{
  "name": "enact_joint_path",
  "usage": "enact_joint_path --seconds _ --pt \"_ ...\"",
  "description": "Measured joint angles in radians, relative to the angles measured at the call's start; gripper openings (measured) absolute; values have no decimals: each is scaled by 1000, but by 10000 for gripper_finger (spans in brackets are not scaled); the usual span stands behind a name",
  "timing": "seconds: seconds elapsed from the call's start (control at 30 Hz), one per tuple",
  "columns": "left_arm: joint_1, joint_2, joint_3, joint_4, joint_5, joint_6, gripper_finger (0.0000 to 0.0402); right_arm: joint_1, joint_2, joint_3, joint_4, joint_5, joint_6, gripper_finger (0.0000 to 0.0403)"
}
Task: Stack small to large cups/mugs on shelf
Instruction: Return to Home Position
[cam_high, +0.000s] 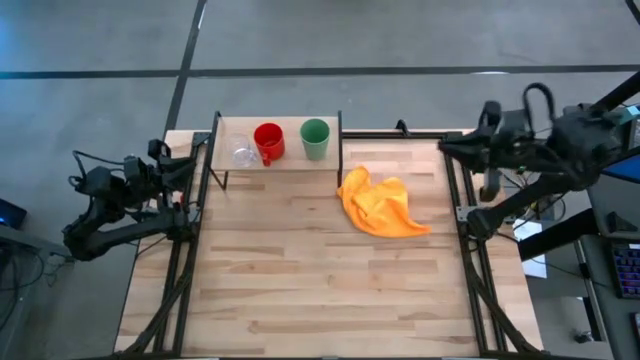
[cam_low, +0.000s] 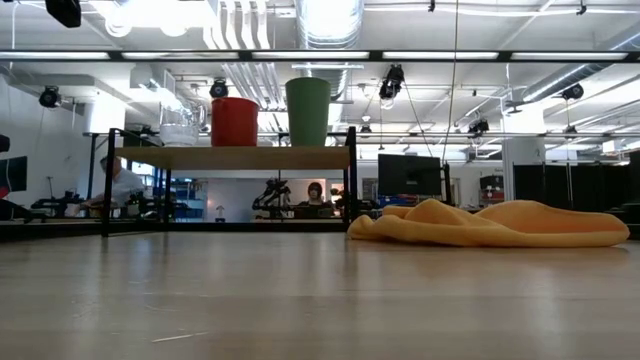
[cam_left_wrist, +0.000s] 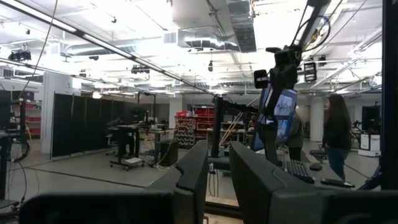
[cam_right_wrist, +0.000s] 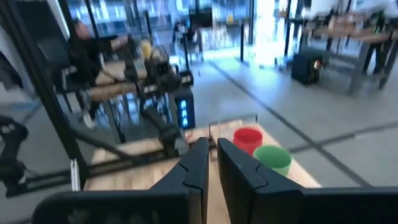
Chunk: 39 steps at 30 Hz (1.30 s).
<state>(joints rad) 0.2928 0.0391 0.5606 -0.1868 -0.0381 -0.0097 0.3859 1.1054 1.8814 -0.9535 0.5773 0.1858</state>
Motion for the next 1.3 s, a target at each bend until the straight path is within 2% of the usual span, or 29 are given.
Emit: enact_joint_path --seconds 0.17,0.3,0.43,0.57,0.67,0.77,0.87,1.0,1.1,1.3 --pt "0 0 -1 -1 -3 -4 54 0 -169 -262 207 -9 -35 28" --pt "0 0 -2 -1 -3 -4 54 0 -254 -479 356 -17 -34 28" --pt "0 0 -2 -2 -4 -4 54 0 -295 -700 601 -22 -59 28" --pt "0 0 -2 -2 -4 -4 54 0 -303 -902 937 -110 -140 28" --pt "0 0 -2 -2 -4 -4 54 -4 -299 -1012 1082 -136 -179 28" --pt "0 0 -2 -2 -4 -10 54 -30 -315 -1098 1118 -136 -149 28" --pt "0 0 -2 -2 -4 -10 54 -71 -358 -1178 1127 -139 -44 28" --pt "0 0 -2 -3 -4 -10 54 -118 -423 -1275 1190 -222 32 28" --pt "0 0 -3 -2 -4 -10 54 -142 -453 -1311 1285 -290 3 28" --pt "-1 0 -3 -2 -4 -10 54 -224 -427 -1328 1297 -289 -64 28"
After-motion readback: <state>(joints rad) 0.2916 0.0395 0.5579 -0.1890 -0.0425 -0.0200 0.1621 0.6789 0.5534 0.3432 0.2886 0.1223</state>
